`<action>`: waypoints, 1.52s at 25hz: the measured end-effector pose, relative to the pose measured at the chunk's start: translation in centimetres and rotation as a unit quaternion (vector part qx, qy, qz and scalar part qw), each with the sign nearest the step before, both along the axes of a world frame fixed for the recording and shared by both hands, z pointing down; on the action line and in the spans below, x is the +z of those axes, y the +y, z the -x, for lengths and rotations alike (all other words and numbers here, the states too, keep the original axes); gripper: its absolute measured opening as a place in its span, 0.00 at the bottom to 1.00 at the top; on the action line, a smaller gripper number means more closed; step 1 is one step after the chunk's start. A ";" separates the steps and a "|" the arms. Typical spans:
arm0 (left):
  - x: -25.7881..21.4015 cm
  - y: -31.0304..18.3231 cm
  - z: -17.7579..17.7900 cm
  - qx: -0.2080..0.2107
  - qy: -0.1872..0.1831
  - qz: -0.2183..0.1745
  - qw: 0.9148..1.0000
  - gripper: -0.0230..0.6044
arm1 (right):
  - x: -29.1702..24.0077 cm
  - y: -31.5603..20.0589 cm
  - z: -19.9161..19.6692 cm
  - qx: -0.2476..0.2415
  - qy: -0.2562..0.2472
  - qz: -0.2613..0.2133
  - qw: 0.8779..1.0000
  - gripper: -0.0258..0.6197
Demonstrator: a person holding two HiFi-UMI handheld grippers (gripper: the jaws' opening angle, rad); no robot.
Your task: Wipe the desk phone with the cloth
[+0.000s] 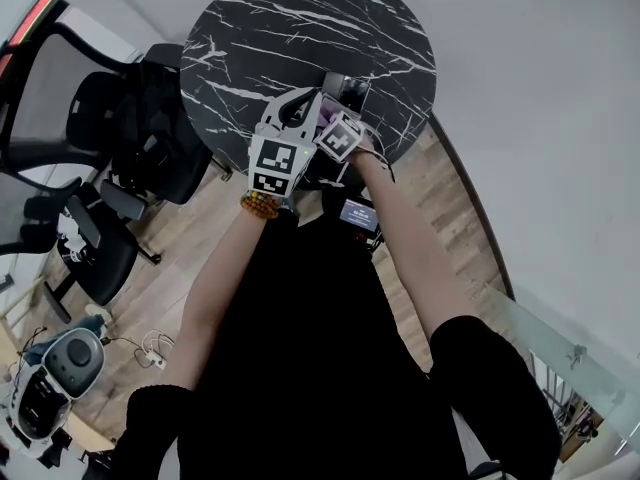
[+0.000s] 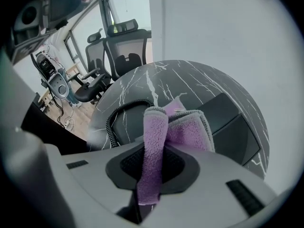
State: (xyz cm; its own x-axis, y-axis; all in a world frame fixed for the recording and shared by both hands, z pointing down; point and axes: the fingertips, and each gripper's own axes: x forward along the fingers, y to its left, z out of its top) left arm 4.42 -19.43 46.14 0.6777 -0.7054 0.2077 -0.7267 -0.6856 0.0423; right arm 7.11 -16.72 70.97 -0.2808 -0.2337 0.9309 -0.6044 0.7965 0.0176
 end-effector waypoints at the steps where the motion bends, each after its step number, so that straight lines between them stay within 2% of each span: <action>1: 0.3 0.1 -0.2 0.002 -0.001 0.001 1.000 0.06 | 0.0 0.0 0.0 0.001 -0.001 -0.003 1.000 0.13; 11: 3.4 0.9 -0.5 0.003 -0.015 0.023 1.000 0.06 | 0.8 1.2 1.0 0.001 -0.027 0.000 1.000 0.13; 21: 4.8 1.9 0.2 -0.001 -0.025 0.037 0.999 0.06 | 1.1 2.2 1.3 0.025 -0.038 0.001 0.999 0.13; 34: 6.0 2.4 -0.1 0.015 -0.035 0.048 0.998 0.06 | 1.5 3.3 1.5 0.003 -0.025 -0.023 0.999 0.13; 36: 6.1 2.3 -0.1 0.013 -0.028 0.051 0.998 0.06 | 0.5 3.0 1.8 0.008 -0.051 -0.051 0.997 0.14; 38: 5.8 2.0 -0.1 0.010 -0.019 0.050 0.999 0.06 | -1.4 2.5 2.0 0.025 -0.101 -0.090 0.990 0.14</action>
State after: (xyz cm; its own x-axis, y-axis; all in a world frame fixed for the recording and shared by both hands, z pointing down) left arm 4.53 -17.40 51.93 0.6813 -0.6666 0.3026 -0.7158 -0.6931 0.0849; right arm 5.12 -14.23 69.57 -0.4411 -0.4090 0.7989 -0.6492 0.7600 0.0306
